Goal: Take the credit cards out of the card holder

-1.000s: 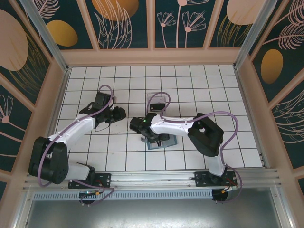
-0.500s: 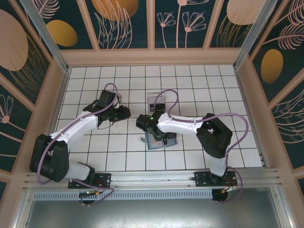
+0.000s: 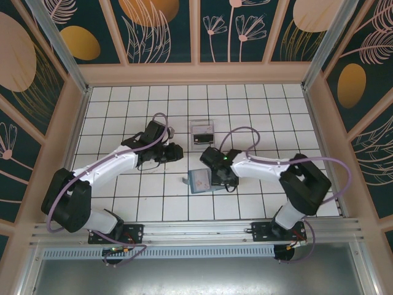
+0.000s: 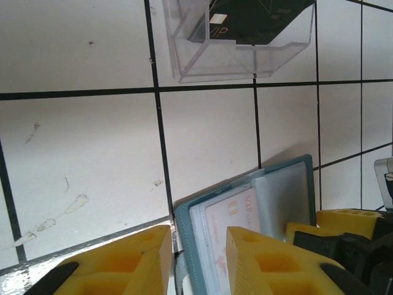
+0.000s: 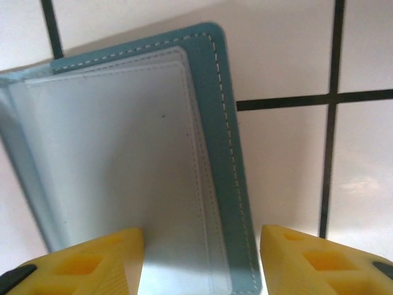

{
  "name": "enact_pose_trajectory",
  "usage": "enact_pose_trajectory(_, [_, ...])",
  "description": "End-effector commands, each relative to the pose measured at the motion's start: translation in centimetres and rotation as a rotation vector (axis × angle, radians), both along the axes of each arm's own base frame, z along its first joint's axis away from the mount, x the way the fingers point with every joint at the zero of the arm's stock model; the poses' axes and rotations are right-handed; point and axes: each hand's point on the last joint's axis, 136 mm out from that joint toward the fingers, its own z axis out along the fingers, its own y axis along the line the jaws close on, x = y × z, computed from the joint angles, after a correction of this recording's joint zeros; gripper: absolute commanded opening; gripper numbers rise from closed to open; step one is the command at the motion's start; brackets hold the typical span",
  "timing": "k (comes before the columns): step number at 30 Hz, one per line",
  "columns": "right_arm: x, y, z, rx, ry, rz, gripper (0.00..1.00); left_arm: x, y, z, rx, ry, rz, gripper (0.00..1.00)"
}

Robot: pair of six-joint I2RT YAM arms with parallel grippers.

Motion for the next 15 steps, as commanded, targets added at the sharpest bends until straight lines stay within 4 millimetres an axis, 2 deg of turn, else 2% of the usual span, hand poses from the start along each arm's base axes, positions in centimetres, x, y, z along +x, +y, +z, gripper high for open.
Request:
enact_pose_trajectory(1, [0.3, 3.0, 0.9, 0.239, -0.002, -0.021, 0.51, -0.3, -0.3, -0.3, -0.019, 0.017, 0.003, 0.3])
enact_pose_trajectory(10, [-0.4, 4.8, 1.4, 0.329, 0.03, -0.012, 0.38, -0.8, -0.8, -0.4, -0.031, 0.029, -0.018, 0.3])
enact_pose_trajectory(15, [-0.4, 5.4, 1.5, 0.332, 0.033, -0.012, 0.34, -2.0, -1.0, -1.5, -0.03, 0.064, -0.041, 0.3])
